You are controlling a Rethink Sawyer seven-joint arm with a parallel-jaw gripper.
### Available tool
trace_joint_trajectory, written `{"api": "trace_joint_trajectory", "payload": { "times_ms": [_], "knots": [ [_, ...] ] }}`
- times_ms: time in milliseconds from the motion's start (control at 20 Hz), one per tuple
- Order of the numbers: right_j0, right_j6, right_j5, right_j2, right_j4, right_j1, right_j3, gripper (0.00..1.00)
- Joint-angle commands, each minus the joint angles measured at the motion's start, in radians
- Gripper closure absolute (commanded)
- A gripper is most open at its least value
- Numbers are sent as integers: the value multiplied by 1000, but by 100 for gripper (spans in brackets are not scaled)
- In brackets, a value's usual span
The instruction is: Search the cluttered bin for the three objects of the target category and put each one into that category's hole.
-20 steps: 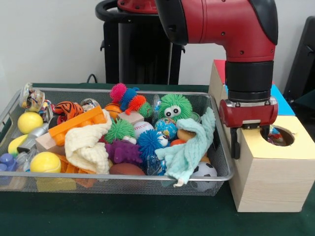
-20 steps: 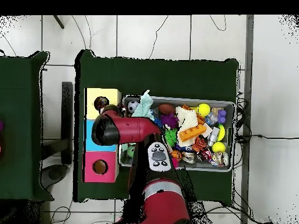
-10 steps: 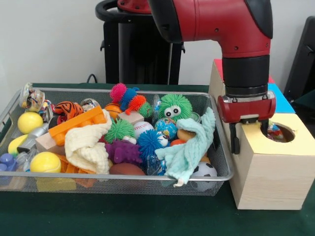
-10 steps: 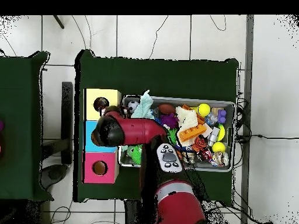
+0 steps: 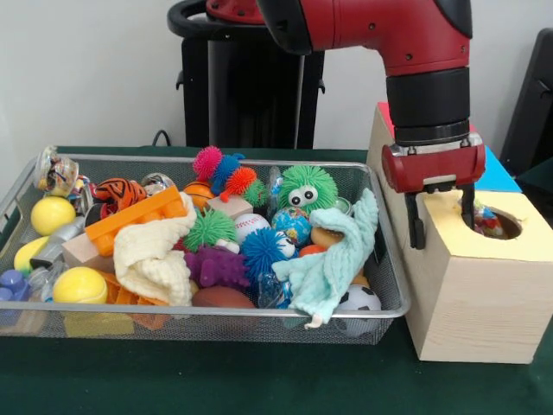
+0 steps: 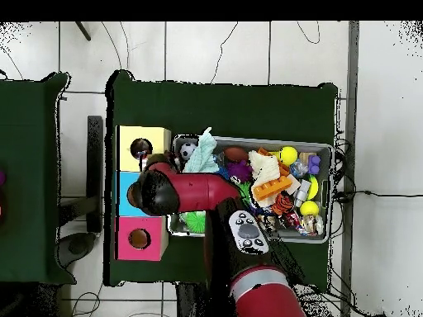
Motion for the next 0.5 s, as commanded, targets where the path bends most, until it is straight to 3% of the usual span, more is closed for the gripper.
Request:
{"api": "trace_joint_trajectory", "payload": {
  "times_ms": [50,200,350,500],
  "knots": [
    [88,69,84,33,-85,-66,171,0],
    [109,85,44,4,-86,-66,168,0],
    [169,149,-88,-74,-77,-63,157,0],
    [203,168,-146,-123,-58,-41,133,0]
  ]
}}
